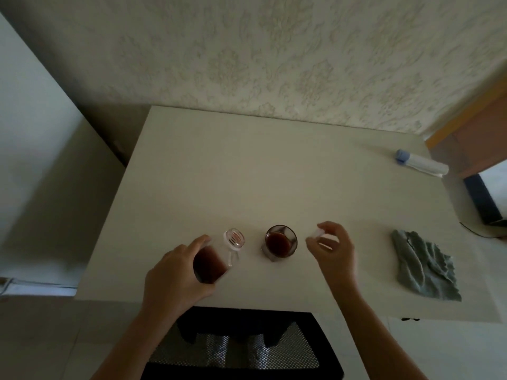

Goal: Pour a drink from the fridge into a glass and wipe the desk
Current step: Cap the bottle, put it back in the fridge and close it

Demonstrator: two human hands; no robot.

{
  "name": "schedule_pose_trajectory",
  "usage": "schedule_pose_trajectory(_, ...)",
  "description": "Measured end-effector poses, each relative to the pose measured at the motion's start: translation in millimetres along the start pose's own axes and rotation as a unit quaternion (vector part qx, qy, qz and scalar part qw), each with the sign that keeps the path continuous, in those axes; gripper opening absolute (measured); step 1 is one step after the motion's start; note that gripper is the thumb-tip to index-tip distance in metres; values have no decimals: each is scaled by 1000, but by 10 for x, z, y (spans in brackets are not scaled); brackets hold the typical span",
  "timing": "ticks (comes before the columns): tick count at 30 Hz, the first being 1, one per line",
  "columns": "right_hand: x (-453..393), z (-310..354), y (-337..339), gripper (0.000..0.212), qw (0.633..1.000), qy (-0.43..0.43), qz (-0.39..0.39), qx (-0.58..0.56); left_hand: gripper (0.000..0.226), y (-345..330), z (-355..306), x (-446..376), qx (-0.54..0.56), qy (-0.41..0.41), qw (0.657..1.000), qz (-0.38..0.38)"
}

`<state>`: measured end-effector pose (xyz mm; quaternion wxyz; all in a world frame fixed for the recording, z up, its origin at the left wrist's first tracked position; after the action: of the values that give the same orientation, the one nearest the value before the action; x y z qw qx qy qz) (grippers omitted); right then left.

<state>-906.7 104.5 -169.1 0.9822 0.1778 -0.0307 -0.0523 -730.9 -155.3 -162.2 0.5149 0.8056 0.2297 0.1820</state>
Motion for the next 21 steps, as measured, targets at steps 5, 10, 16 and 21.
schedule_pose_trajectory(5,291,836,-353,24,958,-82,144,-233,88,235,-223,-33,13,-28,999,-32)
schedule_pose_trajectory(10,603,1203,-606,22,922,-76,246,-289,92,568,-391,-43,47,-52,995,-74)
schedule_pose_trajectory(16,746,1412,-610,33,942,-9,266,-203,95,816,-424,3,55,-74,992,-90)
schedule_pose_trajectory(21,751,1744,-566,40,920,178,349,7,95,941,-399,46,61,-107,990,-68)
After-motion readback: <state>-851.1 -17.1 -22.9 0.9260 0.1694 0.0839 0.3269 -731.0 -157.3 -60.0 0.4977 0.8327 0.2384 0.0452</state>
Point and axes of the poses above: each hand's wrist, its own x-axis away from the middle knuckle, its own y-axis out of the back of the hand, z = x × y, the point moved 7 cm from there along -x, towards the middle knuckle, and after that the axes turned 13 degrees about -z, right-handed, at the moved point
